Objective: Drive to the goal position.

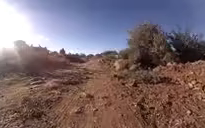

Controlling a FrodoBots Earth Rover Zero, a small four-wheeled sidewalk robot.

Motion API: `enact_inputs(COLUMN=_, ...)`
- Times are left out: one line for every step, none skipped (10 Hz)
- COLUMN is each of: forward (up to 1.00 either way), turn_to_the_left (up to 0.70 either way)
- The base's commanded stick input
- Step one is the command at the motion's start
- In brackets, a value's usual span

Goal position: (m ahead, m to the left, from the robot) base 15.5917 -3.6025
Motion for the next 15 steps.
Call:
enact_inputs(forward=0.50, turn_to_the_left=0.00)
enact_inputs(forward=0.50, turn_to_the_left=0.00)
enact_inputs(forward=0.50, turn_to_the_left=0.00)
enact_inputs(forward=0.50, turn_to_the_left=0.00)
enact_inputs(forward=0.50, turn_to_the_left=0.00)
enact_inputs(forward=0.50, turn_to_the_left=0.00)
enact_inputs(forward=0.50, turn_to_the_left=0.00)
enact_inputs(forward=0.50, turn_to_the_left=0.00)
enact_inputs(forward=0.50, turn_to_the_left=0.00)
enact_inputs(forward=0.50, turn_to_the_left=0.00)
enact_inputs(forward=0.50, turn_to_the_left=0.00)
enact_inputs(forward=0.50, turn_to_the_left=0.00)
enact_inputs(forward=0.50, turn_to_the_left=0.00)
enact_inputs(forward=0.50, turn_to_the_left=0.00)
enact_inputs(forward=0.50, turn_to_the_left=0.00)
